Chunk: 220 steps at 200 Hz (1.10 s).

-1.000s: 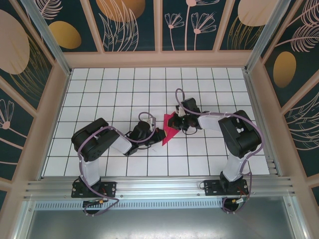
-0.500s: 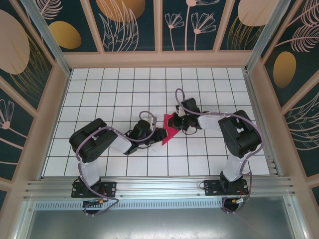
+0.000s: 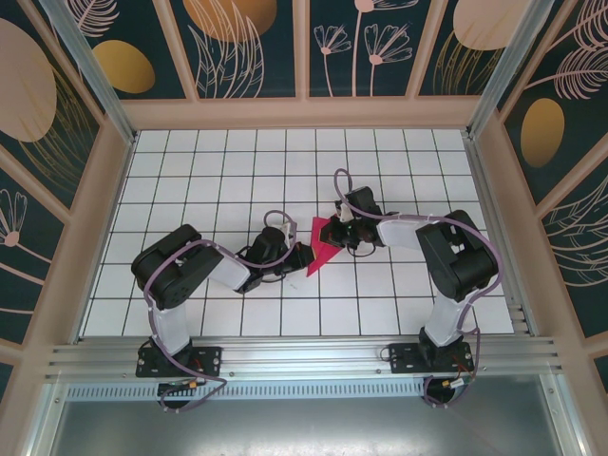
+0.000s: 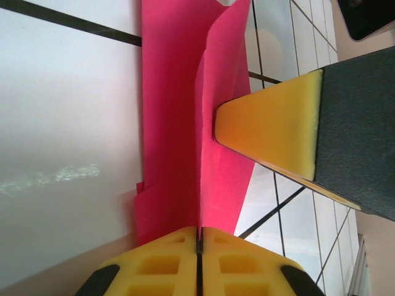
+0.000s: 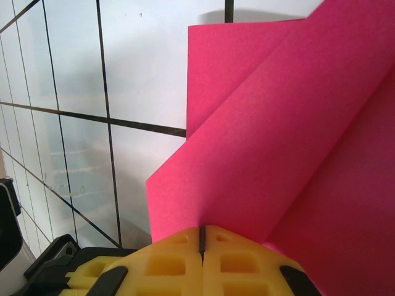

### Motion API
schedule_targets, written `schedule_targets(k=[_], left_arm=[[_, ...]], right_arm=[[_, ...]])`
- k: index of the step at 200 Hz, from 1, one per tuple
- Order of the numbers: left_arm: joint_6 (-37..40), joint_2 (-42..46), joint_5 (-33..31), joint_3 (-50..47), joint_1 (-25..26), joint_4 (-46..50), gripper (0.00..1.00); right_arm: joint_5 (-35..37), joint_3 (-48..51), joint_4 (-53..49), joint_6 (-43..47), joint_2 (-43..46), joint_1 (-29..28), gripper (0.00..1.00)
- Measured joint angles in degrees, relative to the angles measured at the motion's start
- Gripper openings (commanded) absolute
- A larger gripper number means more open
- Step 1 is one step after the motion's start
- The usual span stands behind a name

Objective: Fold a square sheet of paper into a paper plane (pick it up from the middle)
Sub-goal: Fourth fold the wing at the center of the table.

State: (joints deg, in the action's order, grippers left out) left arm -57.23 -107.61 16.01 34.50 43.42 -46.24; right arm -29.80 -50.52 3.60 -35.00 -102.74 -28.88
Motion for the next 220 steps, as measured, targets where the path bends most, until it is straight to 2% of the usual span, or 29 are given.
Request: schedule_targets(k=[35,150,220], left_arm=[[0.15,0.0,0.0,0.0,-0.04,0.0,0.0],[-1.6,-0.7,0.57,-0.39,-0.39,-1.55,0.0],[-1.53,-0.61,0.66,0.61,-0.42,0.63,0.0]], right_arm=[[0.15,0.0,-0.02,0.02,0.0,0.0,0.06],[-1.66,-0.46,-0.09,-0.09,1.09,-0.24,0.05],[-1.16,-0.44,1.55,-0.28,-2.45,-0.33,0.05]])
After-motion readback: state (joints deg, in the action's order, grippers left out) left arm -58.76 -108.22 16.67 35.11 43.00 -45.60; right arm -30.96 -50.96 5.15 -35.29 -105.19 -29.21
